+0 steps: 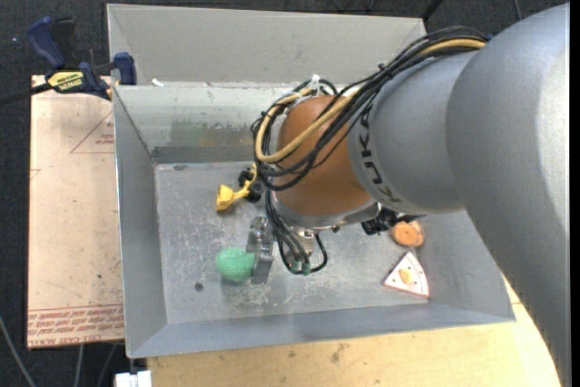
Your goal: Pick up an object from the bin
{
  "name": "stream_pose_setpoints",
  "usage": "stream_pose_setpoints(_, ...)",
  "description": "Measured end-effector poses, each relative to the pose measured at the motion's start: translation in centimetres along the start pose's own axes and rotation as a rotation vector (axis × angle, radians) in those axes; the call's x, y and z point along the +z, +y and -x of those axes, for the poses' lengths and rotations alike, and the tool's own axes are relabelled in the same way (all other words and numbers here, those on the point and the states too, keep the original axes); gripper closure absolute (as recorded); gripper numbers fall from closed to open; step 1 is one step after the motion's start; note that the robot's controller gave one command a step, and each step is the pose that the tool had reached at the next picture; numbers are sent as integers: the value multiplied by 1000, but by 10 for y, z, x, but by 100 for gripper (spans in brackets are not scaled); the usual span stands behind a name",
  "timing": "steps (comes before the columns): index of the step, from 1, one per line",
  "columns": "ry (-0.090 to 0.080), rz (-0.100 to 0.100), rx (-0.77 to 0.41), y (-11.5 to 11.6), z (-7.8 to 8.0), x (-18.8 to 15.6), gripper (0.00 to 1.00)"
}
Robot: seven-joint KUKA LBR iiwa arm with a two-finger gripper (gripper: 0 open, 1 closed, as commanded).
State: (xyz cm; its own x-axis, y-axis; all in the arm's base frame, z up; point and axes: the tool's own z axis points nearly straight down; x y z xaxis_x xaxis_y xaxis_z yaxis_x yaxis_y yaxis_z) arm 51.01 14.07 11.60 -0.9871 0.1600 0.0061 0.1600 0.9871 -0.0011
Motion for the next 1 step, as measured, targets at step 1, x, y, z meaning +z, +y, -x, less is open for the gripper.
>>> stream_pose_setpoints(1,-8,3,-1,1,1,-20,100)
